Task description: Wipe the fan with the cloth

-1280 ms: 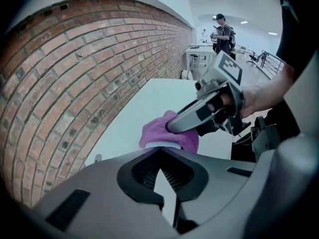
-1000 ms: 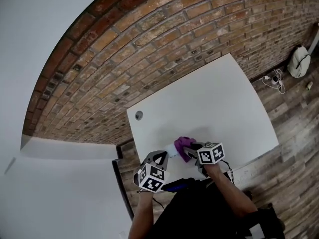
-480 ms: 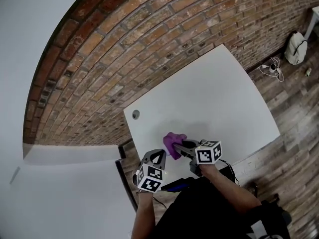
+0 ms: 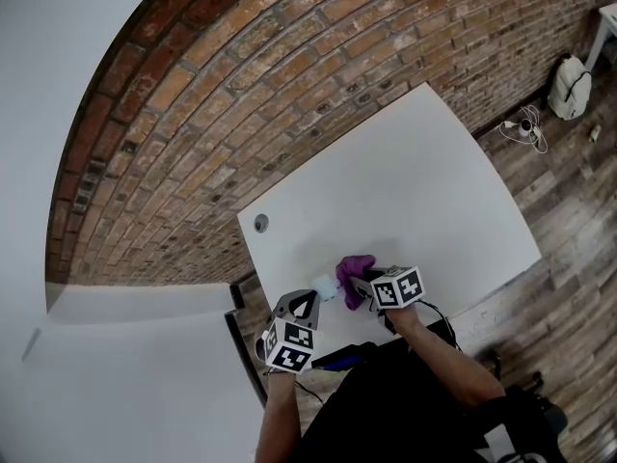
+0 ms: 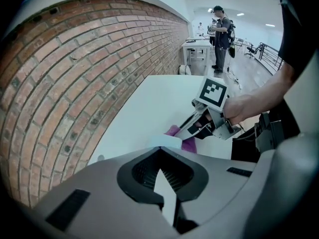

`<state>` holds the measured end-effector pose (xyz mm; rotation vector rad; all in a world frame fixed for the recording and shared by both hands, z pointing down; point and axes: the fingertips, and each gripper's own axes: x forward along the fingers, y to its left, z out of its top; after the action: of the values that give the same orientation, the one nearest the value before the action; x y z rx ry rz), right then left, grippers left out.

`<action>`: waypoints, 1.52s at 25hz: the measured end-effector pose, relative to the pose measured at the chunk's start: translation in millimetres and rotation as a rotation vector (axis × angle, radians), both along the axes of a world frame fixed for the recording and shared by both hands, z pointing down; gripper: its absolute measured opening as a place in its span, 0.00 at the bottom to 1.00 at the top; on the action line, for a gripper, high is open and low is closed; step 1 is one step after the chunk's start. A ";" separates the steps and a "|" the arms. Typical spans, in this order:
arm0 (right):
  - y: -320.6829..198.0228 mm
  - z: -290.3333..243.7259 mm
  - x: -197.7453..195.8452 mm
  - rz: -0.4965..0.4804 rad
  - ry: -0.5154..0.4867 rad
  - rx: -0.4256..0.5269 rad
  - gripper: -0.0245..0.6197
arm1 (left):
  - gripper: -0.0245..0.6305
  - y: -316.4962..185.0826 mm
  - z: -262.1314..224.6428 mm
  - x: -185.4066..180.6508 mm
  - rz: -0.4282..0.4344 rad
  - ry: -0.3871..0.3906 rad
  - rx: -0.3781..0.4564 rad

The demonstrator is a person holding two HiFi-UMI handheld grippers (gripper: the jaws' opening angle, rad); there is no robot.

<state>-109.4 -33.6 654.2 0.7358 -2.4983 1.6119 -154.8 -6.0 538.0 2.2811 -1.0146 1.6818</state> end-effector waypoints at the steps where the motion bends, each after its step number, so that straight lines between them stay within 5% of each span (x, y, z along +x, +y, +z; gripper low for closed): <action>1: -2.1 -2.2 6.2 0.028 -0.013 -0.018 0.14 | 0.04 0.2 0.1 0.2 0.000 0.001 0.000; 6: -14.5 -57.6 8.2 0.086 -0.264 -0.030 0.14 | 0.04 -0.7 0.3 0.0 0.001 0.001 0.007; 9: -12.3 -63.3 -8.5 0.062 -0.326 -0.071 0.14 | 0.04 -0.2 0.6 -0.3 0.000 -0.002 0.005; 14: -6.1 -34.2 -16.9 0.034 -0.231 -0.067 0.14 | 0.04 -1.8 -0.1 0.5 0.002 -0.002 0.007; 20: 9.0 17.2 -4.4 -0.052 -0.004 -0.100 0.14 | 0.04 -1.0 1.4 1.9 0.009 -0.016 0.010; 27: -24.5 -22.7 44.6 0.195 -0.119 -0.074 0.14 | 0.04 -1.5 -0.9 0.3 0.004 0.001 0.014; 31: -18.1 -50.3 0.7 0.066 -0.173 -0.031 0.14 | 0.04 -2.0 -1.9 0.9 -0.002 0.007 0.017; 38: -13.8 6.2 -14.5 0.034 0.004 -0.083 0.14 | 0.04 -3.4 -1.4 3.9 -0.010 0.032 0.024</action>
<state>-123.8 -47.5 660.4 0.7745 -2.4117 1.7122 -150.9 -9.4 536.6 2.3059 -1.0439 1.6331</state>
